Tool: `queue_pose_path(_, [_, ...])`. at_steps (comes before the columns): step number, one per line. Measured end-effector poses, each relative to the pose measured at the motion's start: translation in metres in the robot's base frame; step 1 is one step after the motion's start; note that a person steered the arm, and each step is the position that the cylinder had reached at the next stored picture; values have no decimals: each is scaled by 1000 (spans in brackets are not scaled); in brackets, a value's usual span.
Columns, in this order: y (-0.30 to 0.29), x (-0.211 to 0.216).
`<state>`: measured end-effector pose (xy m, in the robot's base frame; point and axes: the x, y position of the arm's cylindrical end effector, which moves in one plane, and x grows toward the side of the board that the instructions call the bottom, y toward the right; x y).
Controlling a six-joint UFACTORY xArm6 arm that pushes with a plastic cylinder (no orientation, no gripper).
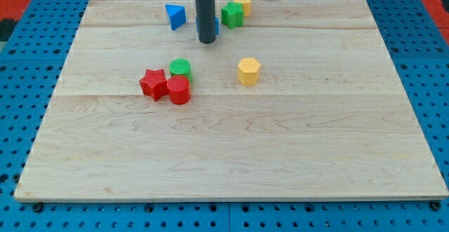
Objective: Move the blue cube closer to the blue triangle
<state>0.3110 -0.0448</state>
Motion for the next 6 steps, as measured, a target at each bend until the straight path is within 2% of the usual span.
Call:
queue_pose_path(1, [11,16])
queue_pose_path(2, [42,2])
queue_pose_path(3, [34,-22])
queue_pose_path(4, [6,-22])
queue_pose_path(5, [10,-8])
queue_pose_path(6, [38,-2])
